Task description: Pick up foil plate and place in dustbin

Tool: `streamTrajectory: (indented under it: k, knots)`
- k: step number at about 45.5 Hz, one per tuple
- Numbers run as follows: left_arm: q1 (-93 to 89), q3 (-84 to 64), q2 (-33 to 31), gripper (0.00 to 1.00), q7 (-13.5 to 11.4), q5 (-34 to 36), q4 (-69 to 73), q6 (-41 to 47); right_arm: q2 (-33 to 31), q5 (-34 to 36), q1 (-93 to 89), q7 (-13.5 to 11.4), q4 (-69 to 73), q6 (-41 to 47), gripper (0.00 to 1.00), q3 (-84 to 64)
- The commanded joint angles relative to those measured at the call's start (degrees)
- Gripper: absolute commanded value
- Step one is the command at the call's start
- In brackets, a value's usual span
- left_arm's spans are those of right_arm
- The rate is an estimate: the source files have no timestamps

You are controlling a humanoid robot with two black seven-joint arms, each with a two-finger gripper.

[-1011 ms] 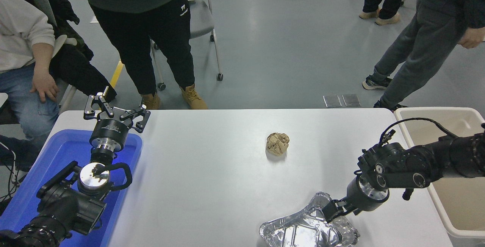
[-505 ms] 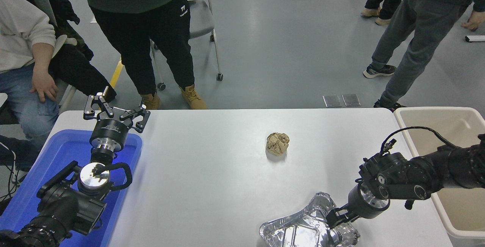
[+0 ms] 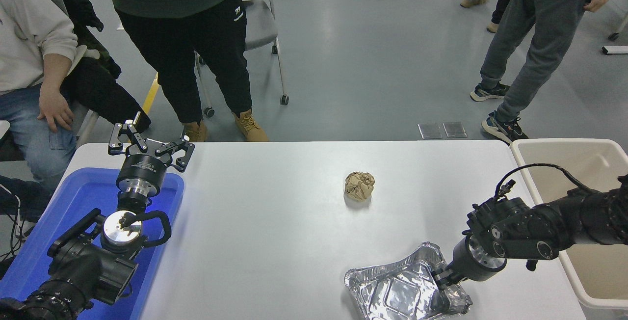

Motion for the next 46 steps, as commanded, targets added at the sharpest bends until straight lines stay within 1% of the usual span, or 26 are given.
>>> streamTrajectory:
  k: [1, 4, 7, 11, 24, 33, 41, 46]
  knots:
    - [0.02, 0.0, -0.01, 0.99, 0.0, 0.0, 0.0, -0.07, -0.32, 0.05, 1.09, 0.17, 0.28, 0.04, 0.0, -0.15]
    - [-0.07, 0.0, -0.01, 0.99, 0.0, 0.0, 0.0, -0.07, -0.85, 0.14, 2.4, 1.13, 0.81, 0.04, 0.0, -0.06]
    - [-0.07, 0.0, -0.01, 0.99, 0.0, 0.0, 0.0, 0.02, -1.9, 0.14, 3.89, 1.57, 1.6, 0.3, 0.0, -0.06]
    - [0.02, 0.0, -0.01, 0.99, 0.0, 0.0, 0.0, 0.02, -5.06, 0.23, 6.79, 2.36, 3.44, 0.65, 0.0, -0.15]
    - [0.01, 0.0, -0.01, 0.99, 0.0, 0.0, 0.0, 0.02, -9.72, 0.49, 18.39, 3.51, 10.3, 5.66, 0.0, -2.61]
    - [0.01, 0.0, -0.01, 0.99, 0.0, 0.0, 0.0, 0.02, -12.71, 1.2, 28.41, 3.59, 15.4, 10.75, 0.0, -4.63]
    - [-0.07, 0.0, -0.01, 0.99, 0.0, 0.0, 0.0, 0.02, -14.56, 1.37, 35.71, 3.68, 16.01, 18.49, 0.0, -4.55]
    - [-0.07, 0.0, -0.01, 0.99, 0.0, 0.0, 0.0, -0.07, -15.09, 2.86, 39.84, 3.95, 15.93, 22.62, 0.0, -4.63]
